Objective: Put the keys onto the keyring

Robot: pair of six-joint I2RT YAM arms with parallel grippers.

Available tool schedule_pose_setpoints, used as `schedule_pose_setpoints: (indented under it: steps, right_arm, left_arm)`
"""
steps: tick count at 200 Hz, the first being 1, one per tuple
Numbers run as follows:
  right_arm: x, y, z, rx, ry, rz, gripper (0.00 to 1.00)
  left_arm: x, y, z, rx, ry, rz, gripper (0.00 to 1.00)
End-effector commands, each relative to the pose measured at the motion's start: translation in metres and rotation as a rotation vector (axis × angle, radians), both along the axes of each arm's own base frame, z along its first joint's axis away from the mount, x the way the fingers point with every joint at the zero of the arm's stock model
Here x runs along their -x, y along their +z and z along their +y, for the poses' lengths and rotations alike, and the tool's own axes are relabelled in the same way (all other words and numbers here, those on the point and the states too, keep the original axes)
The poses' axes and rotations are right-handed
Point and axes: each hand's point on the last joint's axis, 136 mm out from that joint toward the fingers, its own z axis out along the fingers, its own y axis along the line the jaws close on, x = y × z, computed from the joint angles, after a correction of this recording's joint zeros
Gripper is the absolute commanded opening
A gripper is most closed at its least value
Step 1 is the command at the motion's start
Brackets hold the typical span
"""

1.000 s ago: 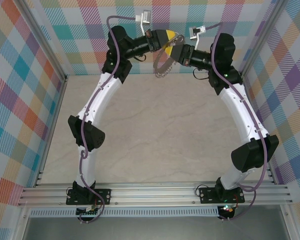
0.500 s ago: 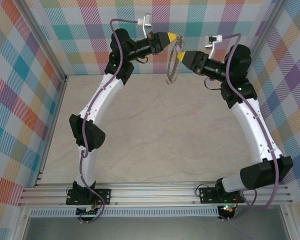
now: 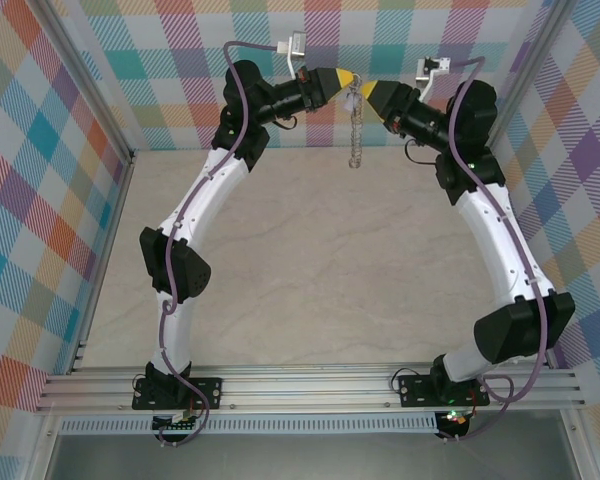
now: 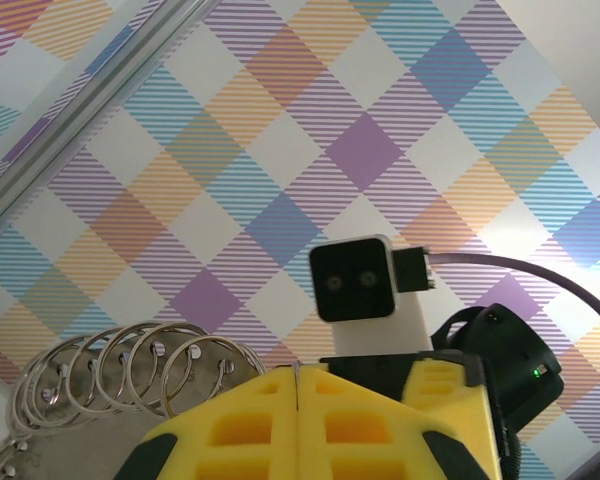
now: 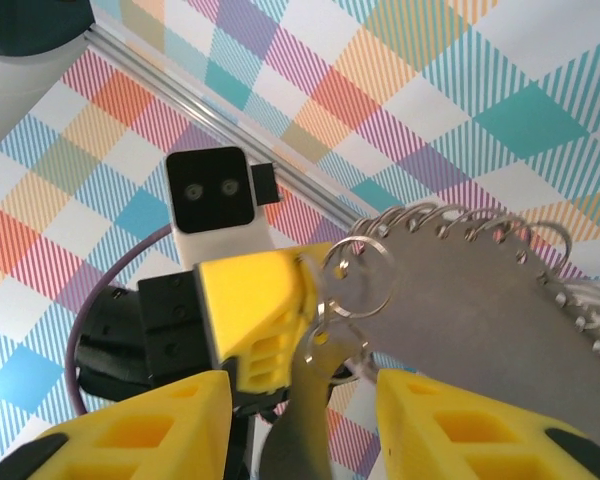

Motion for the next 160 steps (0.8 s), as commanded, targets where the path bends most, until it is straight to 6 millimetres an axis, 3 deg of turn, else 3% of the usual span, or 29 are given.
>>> schedule_pose_setpoints:
  steps: [1, 160]
  right_arm:
    - [0.003, 0.032, -0.003, -0.038, -0.010, -0.086, 0.41]
    - [-0.009, 0.039, 0.008, -0.055, 0.051, -0.095, 0.25]
  left_arm:
    - [0.024, 0.037, 0.008, 0.068, -0.007, -0.088, 0.00]
    - [0.019, 0.034, 0.006, 0.072, -0.004, -0.082, 0.00]
